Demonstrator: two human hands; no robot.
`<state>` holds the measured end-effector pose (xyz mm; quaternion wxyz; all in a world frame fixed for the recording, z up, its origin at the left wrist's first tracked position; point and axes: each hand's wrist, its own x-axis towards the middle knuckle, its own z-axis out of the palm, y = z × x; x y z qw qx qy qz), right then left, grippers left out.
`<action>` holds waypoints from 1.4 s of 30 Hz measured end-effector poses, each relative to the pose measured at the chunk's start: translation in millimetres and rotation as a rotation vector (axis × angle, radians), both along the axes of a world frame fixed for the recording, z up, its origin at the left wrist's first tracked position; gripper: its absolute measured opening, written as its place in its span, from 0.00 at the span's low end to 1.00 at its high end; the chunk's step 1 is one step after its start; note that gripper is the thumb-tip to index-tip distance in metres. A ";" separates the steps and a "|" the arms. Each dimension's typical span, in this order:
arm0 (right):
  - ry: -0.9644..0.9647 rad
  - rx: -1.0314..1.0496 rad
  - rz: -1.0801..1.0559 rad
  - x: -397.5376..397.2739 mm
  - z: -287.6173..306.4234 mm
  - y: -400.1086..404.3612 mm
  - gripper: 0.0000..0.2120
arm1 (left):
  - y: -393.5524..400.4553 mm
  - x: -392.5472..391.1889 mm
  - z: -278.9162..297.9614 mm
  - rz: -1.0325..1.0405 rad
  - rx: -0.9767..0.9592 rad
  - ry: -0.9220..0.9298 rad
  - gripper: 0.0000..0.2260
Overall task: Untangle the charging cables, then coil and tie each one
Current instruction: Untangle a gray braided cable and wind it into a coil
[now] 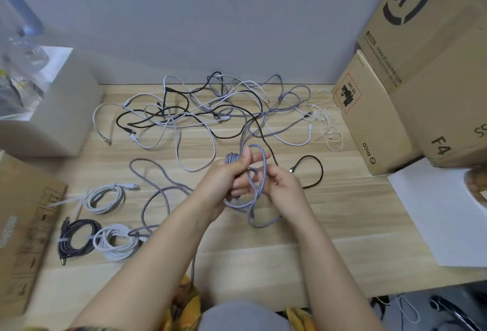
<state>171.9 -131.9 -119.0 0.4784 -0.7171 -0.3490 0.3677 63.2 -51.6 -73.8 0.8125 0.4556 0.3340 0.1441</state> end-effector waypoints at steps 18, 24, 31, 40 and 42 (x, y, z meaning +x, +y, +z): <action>0.264 0.055 0.518 -29.3 45.6 -15.7 0.10 | 56.3 -13.1 -48.1 0.444 -0.012 0.324 0.14; 0.232 -0.003 0.211 1.7 12.8 -19.4 0.21 | 61.9 -17.5 -32.6 0.670 -0.410 -0.258 0.13; 0.119 0.072 -0.073 -11.0 1.0 -8.9 0.17 | 39.0 0.3 -7.2 0.455 -0.611 -0.619 0.18; 0.009 0.094 0.227 -40.5 34.7 -8.5 0.06 | 38.5 3.8 -5.4 0.583 -0.323 -0.440 0.17; 0.075 0.236 0.217 -41.0 48.0 -12.1 0.08 | 41.1 0.6 -8.4 0.594 -0.164 -0.319 0.16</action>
